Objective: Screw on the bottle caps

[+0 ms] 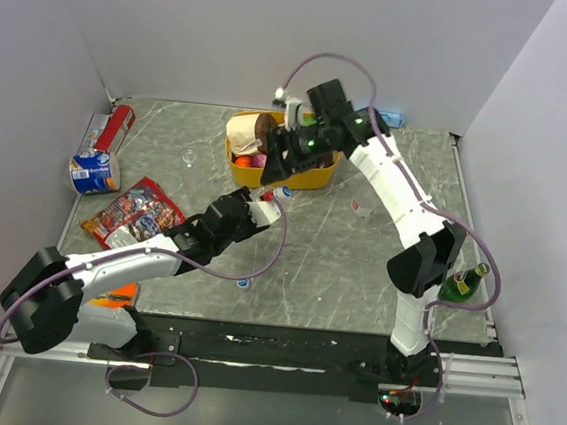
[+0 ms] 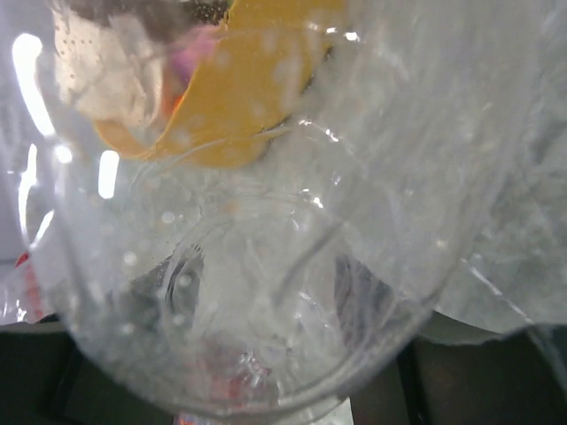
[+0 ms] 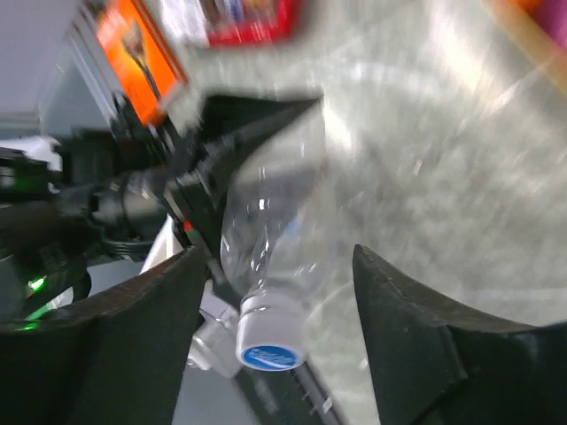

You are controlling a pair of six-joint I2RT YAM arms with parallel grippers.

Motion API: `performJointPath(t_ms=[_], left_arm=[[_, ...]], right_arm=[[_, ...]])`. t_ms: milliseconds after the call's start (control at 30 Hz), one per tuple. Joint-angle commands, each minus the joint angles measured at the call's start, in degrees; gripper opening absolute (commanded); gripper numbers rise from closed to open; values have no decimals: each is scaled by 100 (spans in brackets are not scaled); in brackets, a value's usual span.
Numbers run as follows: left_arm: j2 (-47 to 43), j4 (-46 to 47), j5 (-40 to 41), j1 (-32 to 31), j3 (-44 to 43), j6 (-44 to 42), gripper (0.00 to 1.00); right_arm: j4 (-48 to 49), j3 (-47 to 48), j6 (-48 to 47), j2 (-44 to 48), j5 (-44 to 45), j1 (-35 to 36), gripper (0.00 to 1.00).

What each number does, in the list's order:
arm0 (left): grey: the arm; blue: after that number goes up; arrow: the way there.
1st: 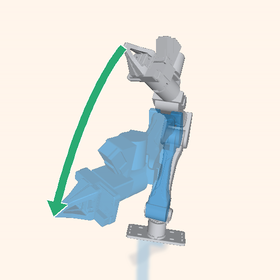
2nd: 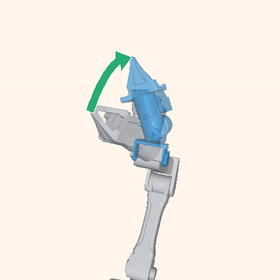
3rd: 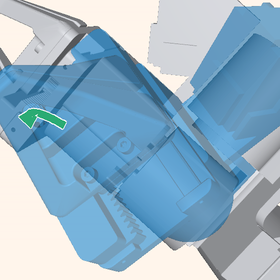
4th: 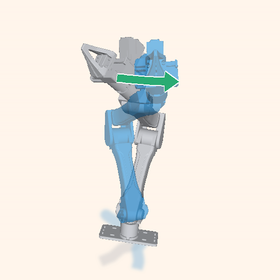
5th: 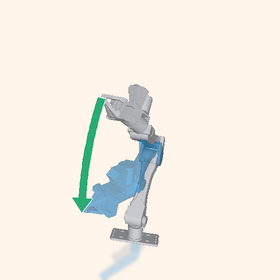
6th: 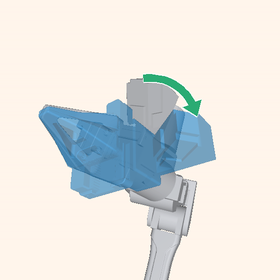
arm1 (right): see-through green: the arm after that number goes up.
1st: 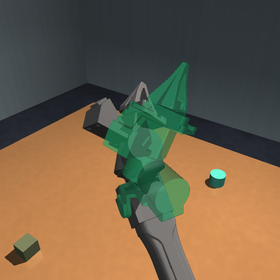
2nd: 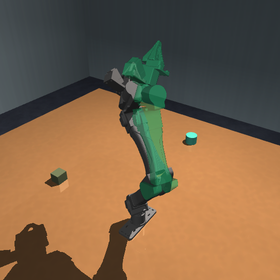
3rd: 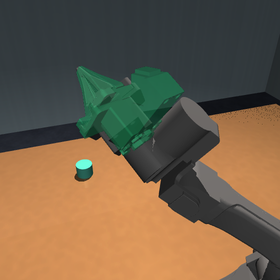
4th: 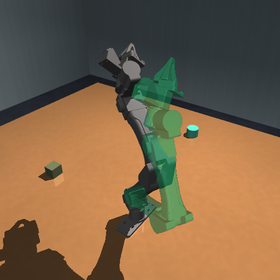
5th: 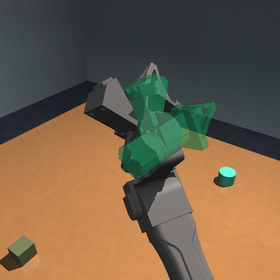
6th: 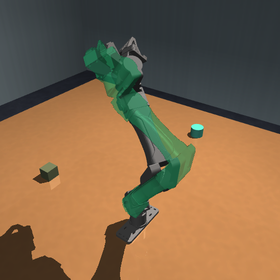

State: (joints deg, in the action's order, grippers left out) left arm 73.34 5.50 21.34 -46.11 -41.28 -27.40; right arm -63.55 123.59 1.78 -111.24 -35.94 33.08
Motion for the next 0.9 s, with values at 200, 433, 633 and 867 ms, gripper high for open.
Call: performJointPath(t_ms=[200, 433, 633, 867], left_arm=[[-1050, -2479, -4878, 488, -310, -1290, 1], [-391, -3582, -5843, 726, -987, -2085, 1], [-364, -3380, -5905, 743, -1023, -2164, 1], [-303, -3283, -5923, 743, -1128, -2165, 1]], right_arm=[[164, -1298, -4987, 2149, -2065, -796, 76], [25, -3313, -8193, 3625, -793, 399, 70], [150, -3482, -8352, 3558, -493, 866, 67], [63, -3307, -8536, 3328, -580, 1095, 64]])
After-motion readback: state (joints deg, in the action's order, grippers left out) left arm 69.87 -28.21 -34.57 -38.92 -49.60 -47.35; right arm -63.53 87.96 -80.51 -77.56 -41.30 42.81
